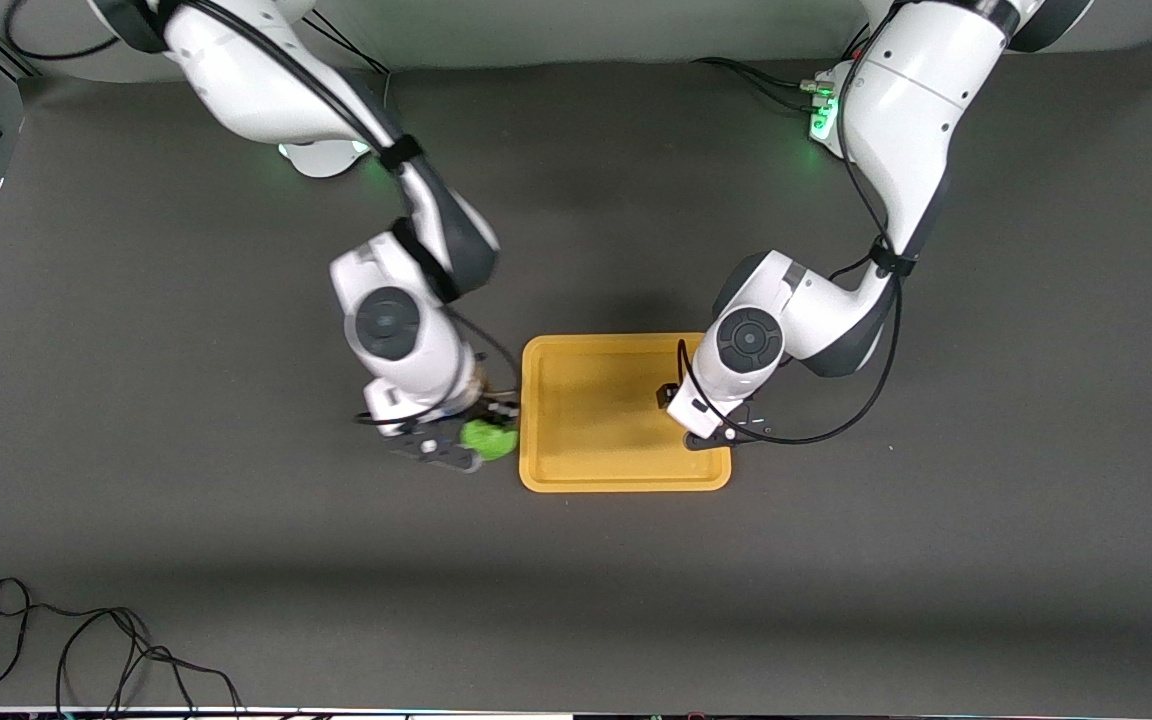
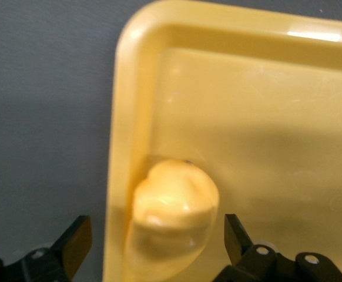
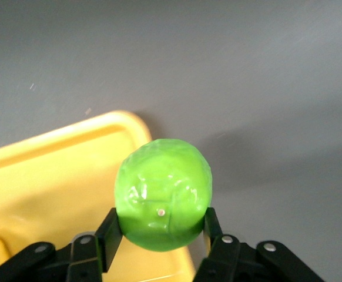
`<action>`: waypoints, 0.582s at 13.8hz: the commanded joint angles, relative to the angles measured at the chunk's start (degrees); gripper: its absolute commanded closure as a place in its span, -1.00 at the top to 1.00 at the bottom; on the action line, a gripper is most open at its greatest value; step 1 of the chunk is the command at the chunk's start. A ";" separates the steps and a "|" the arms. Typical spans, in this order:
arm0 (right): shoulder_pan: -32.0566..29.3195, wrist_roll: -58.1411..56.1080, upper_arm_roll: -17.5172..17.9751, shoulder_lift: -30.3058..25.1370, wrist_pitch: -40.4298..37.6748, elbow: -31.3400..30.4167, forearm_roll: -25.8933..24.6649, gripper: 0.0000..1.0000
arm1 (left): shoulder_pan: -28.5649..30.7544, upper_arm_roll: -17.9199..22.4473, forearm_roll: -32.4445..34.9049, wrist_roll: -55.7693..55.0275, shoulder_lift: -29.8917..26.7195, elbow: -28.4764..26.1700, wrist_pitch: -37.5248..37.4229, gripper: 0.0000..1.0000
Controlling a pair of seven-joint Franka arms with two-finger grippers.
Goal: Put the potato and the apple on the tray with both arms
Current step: 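Release the potato on the tray while the right gripper carries the apple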
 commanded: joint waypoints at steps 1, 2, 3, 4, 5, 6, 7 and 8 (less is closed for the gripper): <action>4.90 6.88 -0.35 7.12 1.29 7.19 1.08 -0.19 | 4.20 0.30 0.69 7.10 -9.25 -0.85 -8.88 1.00; 6.75 8.90 -0.35 9.23 2.00 9.74 1.09 -0.19 | 7.53 0.13 0.43 12.63 -11.98 -0.86 -12.13 1.00; 8.07 10.75 -0.43 11.08 2.00 11.94 0.82 -0.19 | 9.91 0.13 0.08 16.78 -14.88 -0.94 -14.95 1.00; 8.69 11.11 -0.44 11.71 2.09 12.48 0.65 -0.19 | 12.02 0.21 0.07 19.69 -17.43 -1.12 -16.89 1.00; 8.70 11.21 -0.44 11.98 2.09 12.49 0.65 -0.19 | 14.05 0.30 0.07 22.24 -19.81 -1.73 -17.95 1.00; 8.79 11.21 -0.44 12.33 2.18 12.40 0.65 -0.19 | 15.98 0.30 0.16 24.71 -22.53 -2.43 -18.66 1.00; 9.75 11.12 -0.35 13.63 2.27 12.83 0.56 -0.19 | 18.18 0.30 0.08 28.04 -25.43 -3.13 -20.32 1.00; 10.10 10.77 -0.43 13.91 2.27 13.01 0.56 -0.19 | 20.63 0.21 -0.27 32.42 -27.98 -3.75 -22.25 1.00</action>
